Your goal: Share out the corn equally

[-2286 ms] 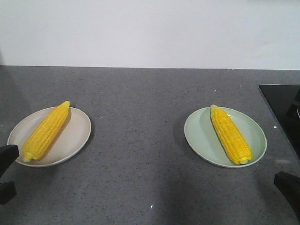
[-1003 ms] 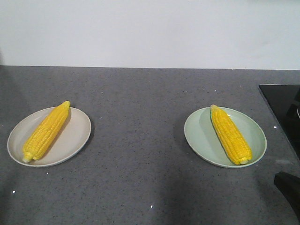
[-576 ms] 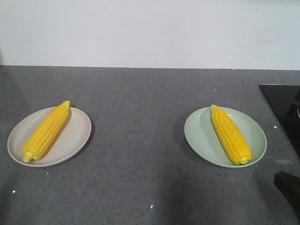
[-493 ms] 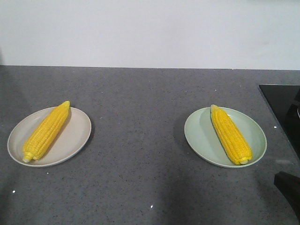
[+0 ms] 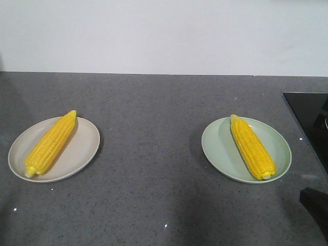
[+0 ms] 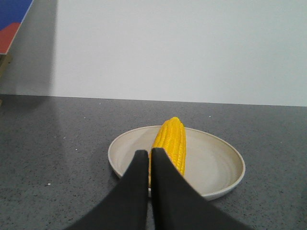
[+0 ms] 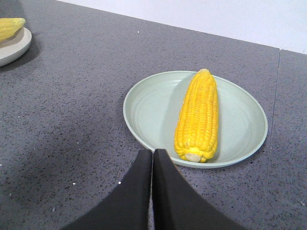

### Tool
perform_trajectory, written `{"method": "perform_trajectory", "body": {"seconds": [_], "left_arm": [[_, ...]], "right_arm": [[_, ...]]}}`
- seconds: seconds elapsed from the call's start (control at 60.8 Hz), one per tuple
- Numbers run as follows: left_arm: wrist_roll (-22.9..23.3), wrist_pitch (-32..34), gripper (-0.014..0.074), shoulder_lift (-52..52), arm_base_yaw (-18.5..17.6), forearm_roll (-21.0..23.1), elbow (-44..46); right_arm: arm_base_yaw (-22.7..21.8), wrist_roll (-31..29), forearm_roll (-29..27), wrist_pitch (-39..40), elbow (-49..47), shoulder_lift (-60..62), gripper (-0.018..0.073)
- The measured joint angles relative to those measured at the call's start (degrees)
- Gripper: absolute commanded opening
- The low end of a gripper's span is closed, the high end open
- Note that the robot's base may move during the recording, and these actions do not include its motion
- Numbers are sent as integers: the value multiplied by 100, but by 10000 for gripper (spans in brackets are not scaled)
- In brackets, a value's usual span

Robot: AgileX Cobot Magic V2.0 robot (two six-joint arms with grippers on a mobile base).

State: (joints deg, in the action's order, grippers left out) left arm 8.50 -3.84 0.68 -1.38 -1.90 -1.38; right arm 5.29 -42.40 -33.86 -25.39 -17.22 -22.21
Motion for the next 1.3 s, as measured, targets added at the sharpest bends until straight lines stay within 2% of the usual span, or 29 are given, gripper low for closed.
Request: {"method": "perform_trajectory", "body": {"seconds": [0.806, 1.102, 1.217, 1.299], "left_arm": [[26, -11, -6, 0, 0, -4, 0], [26, -11, -6, 0, 0, -4, 0], [26, -11, -6, 0, 0, -4, 0], [26, -11, -6, 0, 0, -4, 0]], "right_arm": [[0, -2, 0, 0, 0, 0, -5], [0, -12, 287, 171, 404, 224, -5], [0, 233, 376, 530, 741, 553, -5], [0, 764, 728, 843, 933, 860, -5]]}}
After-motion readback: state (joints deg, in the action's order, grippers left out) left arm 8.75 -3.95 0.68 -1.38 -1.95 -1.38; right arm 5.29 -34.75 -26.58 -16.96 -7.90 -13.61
